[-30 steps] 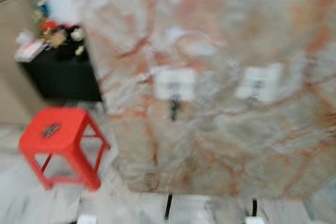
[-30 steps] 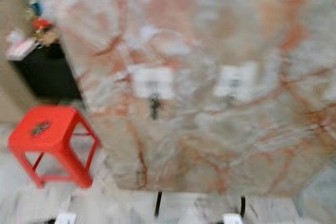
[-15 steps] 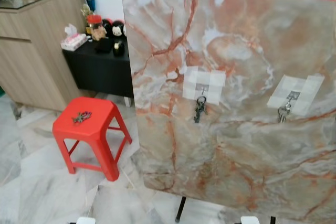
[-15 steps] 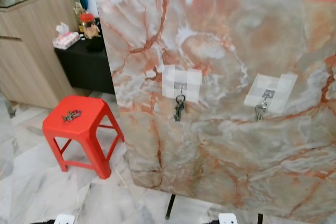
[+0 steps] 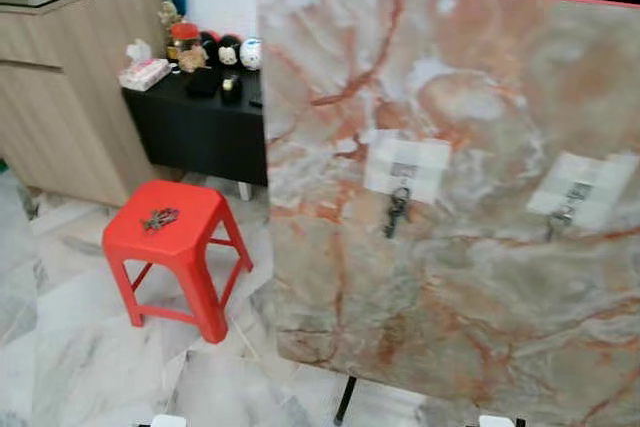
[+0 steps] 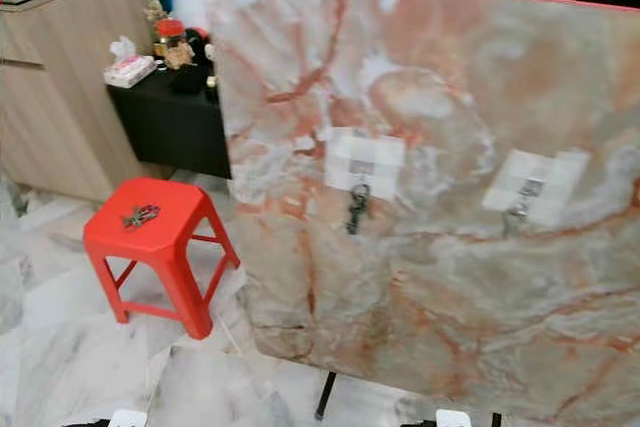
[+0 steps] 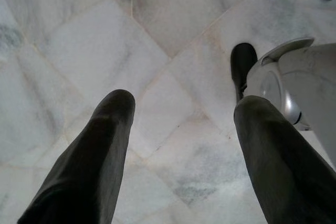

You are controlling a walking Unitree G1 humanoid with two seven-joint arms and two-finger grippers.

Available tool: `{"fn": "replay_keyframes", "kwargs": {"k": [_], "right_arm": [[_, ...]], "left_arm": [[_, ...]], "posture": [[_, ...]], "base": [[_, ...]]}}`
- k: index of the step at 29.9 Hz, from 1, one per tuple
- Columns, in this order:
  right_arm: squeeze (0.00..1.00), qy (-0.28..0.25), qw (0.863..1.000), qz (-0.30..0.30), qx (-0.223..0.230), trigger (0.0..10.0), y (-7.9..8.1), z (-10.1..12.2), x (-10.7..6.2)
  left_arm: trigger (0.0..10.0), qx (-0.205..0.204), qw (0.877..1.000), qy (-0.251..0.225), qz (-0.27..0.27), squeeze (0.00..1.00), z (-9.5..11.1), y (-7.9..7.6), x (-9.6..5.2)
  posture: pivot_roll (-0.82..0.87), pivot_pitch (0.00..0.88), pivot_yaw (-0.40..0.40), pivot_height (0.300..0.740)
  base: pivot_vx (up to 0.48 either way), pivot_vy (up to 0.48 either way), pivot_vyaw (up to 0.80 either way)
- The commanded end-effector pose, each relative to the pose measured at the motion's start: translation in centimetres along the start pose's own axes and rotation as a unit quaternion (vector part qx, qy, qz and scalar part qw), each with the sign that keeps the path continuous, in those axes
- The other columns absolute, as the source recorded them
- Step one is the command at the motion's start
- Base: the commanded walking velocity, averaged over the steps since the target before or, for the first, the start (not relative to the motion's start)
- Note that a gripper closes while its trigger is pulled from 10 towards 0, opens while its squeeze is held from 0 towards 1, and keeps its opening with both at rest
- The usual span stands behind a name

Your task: Hang keys on a hook

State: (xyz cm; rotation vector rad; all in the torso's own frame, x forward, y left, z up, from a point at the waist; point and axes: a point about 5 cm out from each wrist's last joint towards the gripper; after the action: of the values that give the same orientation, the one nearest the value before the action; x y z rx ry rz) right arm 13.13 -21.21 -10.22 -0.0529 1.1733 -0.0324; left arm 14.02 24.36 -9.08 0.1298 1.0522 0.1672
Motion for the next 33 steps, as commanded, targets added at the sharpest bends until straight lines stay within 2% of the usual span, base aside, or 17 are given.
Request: {"fn": "replay_keyframes", "kwargs": {"k": [1, 18, 33], "right_arm": [[0.0, 0.003, 1.0, -0.004, -0.003, 10.0, -0.05, -0.19, -0.02], [0.0, -0.002, 1.0, 0.007, 0.0, 10.0, 0.43, -0.05, 0.04], [0.0, -0.004, 1.0, 0.003, 0.001, 10.0, 0.19, 0.1, 0.02]], "left_arm": [[10.0, -0.002, 1.0, 0.004, -0.002, 0.0, -0.2, 0.12, -0.03], [10.0, 0.009, 1.0, 0.008, -0.002, 0.0, -0.2, 0.47, -0.05], [10.0, 0.005, 1.0, 0.006, -0.004, 0.0, -0.04, 0.37, -0.01]], "posture": [[0.03, 0.0, -0.06, 0.74], [0.02, 0.0, -0.041, 0.74], [0.02, 0.0, -0.053, 0.74]], "base": [[0.0, 0.266, 0.0], [0.0, 0.274, 0.0], [0.0, 0.48, 0.0]]}}
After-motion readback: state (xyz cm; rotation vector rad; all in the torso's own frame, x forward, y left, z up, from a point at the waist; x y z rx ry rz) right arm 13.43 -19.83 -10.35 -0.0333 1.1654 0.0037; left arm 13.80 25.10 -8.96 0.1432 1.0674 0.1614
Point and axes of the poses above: a point about 5 cm out from each wrist's last joint towards the gripper, its own x axis pointing out of the wrist towards the gripper, its own z axis along the axis of the wrist's last joint, y = z × x, and after that the axes turned 7 degrees about -x, right-handed
